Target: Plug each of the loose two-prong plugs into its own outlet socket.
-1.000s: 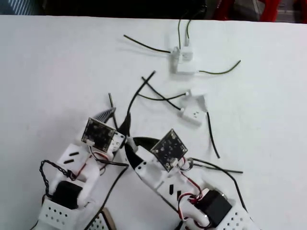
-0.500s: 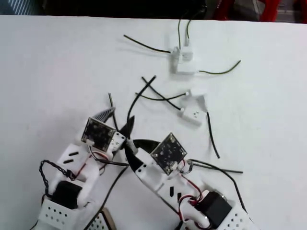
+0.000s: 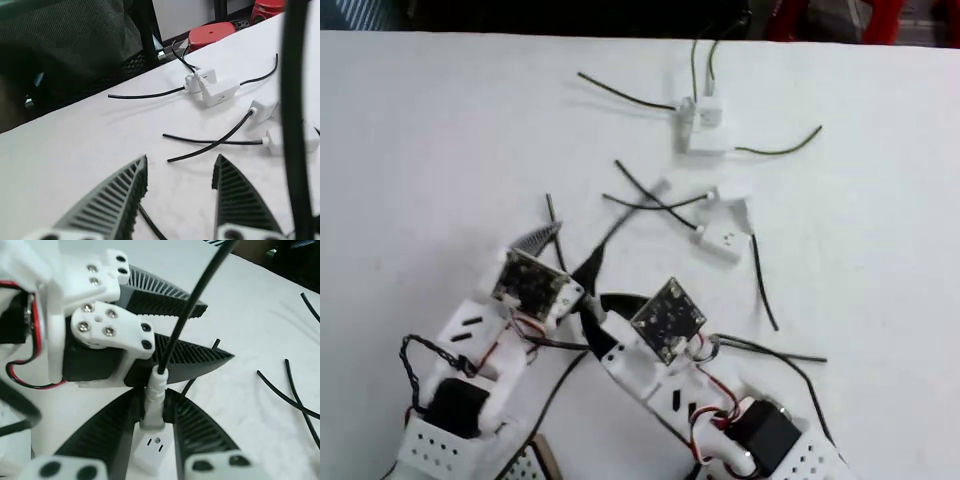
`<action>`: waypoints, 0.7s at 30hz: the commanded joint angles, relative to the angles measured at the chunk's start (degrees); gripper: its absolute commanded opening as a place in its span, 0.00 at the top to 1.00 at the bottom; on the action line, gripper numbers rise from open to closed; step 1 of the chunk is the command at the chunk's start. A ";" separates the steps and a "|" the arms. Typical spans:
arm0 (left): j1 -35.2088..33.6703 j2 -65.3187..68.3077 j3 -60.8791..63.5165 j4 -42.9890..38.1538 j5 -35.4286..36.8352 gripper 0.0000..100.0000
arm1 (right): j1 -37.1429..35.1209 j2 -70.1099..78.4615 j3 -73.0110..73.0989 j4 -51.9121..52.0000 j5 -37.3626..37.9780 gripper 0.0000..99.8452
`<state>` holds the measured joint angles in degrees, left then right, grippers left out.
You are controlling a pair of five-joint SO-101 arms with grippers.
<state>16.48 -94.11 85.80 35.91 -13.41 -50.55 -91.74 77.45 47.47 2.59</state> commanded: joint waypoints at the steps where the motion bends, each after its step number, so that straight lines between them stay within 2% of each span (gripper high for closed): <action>1: -0.13 -0.66 -5.80 -0.62 4.48 0.78 | -0.75 0.31 -0.26 -0.31 0.70 0.98; 10: -0.48 -0.66 -5.89 0.26 4.75 0.78 | 0.66 -0.22 -0.62 -0.22 0.70 0.98; 14: -4.09 -0.31 -5.80 0.18 5.27 0.78 | 9.19 -0.31 -3.16 -0.66 0.62 0.98; 18: -7.34 -0.22 -5.80 0.18 8.09 0.78 | 19.74 0.22 -2.11 -7.87 0.09 0.98; 21: -9.54 -0.13 -6.07 0.18 8.09 0.78 | 24.04 0.22 1.67 -14.81 0.09 0.98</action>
<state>9.80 -94.11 82.73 35.91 -6.11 -30.59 -91.12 78.24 38.77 2.59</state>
